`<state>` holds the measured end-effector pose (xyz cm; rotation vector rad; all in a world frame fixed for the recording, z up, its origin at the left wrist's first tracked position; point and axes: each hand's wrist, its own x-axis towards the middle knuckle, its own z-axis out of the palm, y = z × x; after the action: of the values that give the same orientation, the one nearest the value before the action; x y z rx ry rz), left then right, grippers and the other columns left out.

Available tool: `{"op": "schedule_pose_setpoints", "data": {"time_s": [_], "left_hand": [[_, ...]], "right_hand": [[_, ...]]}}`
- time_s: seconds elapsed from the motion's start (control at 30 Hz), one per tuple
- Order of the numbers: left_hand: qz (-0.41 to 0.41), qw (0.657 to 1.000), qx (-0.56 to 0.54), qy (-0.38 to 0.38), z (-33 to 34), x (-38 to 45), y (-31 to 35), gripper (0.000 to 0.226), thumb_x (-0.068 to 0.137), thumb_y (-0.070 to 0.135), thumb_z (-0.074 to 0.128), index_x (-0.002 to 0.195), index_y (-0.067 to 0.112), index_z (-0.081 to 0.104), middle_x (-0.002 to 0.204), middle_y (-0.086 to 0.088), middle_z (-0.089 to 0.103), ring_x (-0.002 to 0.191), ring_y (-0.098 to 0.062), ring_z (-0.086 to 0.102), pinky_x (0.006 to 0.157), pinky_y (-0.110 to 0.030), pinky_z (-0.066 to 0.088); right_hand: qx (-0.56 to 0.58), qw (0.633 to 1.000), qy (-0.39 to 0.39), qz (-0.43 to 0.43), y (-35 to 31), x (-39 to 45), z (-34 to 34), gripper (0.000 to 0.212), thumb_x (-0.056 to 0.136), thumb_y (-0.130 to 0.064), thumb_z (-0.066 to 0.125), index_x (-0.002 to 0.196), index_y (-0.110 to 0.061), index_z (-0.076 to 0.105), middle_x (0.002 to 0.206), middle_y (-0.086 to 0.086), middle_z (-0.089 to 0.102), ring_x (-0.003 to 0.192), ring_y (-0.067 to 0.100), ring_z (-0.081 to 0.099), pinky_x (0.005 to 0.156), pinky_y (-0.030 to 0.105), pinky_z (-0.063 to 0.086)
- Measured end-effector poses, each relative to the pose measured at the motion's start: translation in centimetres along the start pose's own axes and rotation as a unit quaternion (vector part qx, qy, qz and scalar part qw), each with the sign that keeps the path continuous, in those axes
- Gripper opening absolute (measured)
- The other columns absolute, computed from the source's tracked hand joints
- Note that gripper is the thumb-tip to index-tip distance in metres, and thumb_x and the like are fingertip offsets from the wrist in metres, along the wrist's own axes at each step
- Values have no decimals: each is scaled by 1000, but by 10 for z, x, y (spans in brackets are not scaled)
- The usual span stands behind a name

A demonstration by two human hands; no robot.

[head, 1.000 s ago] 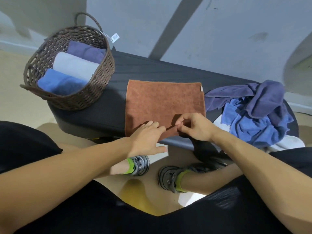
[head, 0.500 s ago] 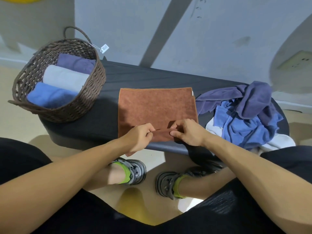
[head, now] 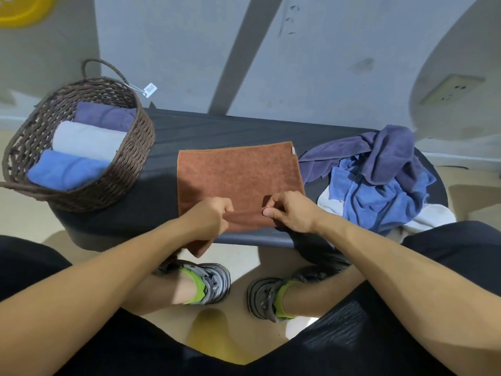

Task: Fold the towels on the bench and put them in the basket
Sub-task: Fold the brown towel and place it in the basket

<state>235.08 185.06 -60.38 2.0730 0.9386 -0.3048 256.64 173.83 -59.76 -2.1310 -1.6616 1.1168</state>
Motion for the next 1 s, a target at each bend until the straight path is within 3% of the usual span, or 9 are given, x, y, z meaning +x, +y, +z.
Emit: {"op": "schedule_pose_setpoints", "data": {"time_s": [0.13, 0.2, 0.27, 0.4, 0.53, 0.63, 0.8, 0.9, 1.0], "left_hand": [[-14, 995, 97, -22, -20, -5, -13, 4, 80, 20, 66, 79, 20, 62, 80, 5, 64, 76, -18, 61, 62, -26, 45], [-46, 993, 101, -26, -26, -5, -20, 16, 83, 26, 64, 74, 13, 63, 72, 0, 64, 67, -18, 60, 57, -29, 45], [-80, 996, 19, -20, -27, -4, -23, 21, 87, 23, 59, 73, 8, 63, 70, -3, 65, 65, -20, 59, 62, -33, 48], [-96, 988, -113, 32, -16, 0, -20, 40, 95, 21, 46, 55, 19, 42, 52, 5, 43, 54, -16, 41, 57, -32, 36], [-20, 999, 28, 5, -13, -2, -26, 47, 93, 54, 55, 66, 16, 50, 60, 5, 52, 54, -12, 47, 55, -31, 39], [4, 999, 5, -40, -27, -4, -37, 31, 78, 41, 78, 79, 20, 55, 70, 5, 59, 56, -10, 57, 52, -27, 48], [-47, 993, -28, -108, -47, -7, -46, 11, 81, 13, 74, 84, 16, 64, 69, -5, 72, 59, -21, 72, 49, -28, 55], [-67, 990, 4, -127, -52, -7, -48, 11, 79, 18, 70, 70, 19, 65, 64, 0, 72, 57, -13, 70, 49, -19, 51], [-74, 995, -18, -70, -46, -3, -49, 19, 82, 31, 66, 66, 20, 62, 58, 4, 66, 50, -7, 62, 50, -19, 46]], "right_hand": [[-12, 1000, -8, 4, 1, 1, -5, 15, 96, -29, 63, 94, -15, 69, 88, -2, 72, 85, 17, 64, 81, 27, 48], [-10, 1000, -8, 13, 1, 2, -7, 16, 96, -26, 62, 96, -12, 70, 92, -1, 72, 89, 18, 65, 82, 27, 48], [-18, 999, -10, 26, 2, 4, -9, 18, 96, -26, 61, 94, -10, 70, 91, 2, 73, 87, 20, 65, 82, 29, 49], [-37, 998, 3, 53, 4, 6, -10, 29, 96, -30, 61, 70, -19, 62, 74, 1, 66, 71, 18, 59, 67, 24, 40], [-56, 996, 6, 71, 4, 4, -13, 24, 96, -31, 59, 96, -11, 73, 91, 6, 71, 79, 20, 61, 71, 27, 44], [-79, 993, 7, 85, 7, 2, -17, 24, 96, -28, 58, 106, -9, 70, 101, 11, 70, 90, 27, 63, 76, 31, 47], [-88, 991, -20, 102, 9, 2, -31, 21, 92, -18, 61, 110, -16, 71, 108, 6, 69, 91, 22, 62, 77, 29, 49], [-80, 984, -72, 139, 10, 1, -39, 19, 85, -15, 68, 102, -17, 74, 100, 3, 71, 82, 18, 66, 70, 27, 54], [-107, 972, -117, 176, 10, 1, -45, 16, 79, -12, 71, 94, -16, 73, 94, 5, 71, 78, 17, 64, 70, 29, 55]]}}
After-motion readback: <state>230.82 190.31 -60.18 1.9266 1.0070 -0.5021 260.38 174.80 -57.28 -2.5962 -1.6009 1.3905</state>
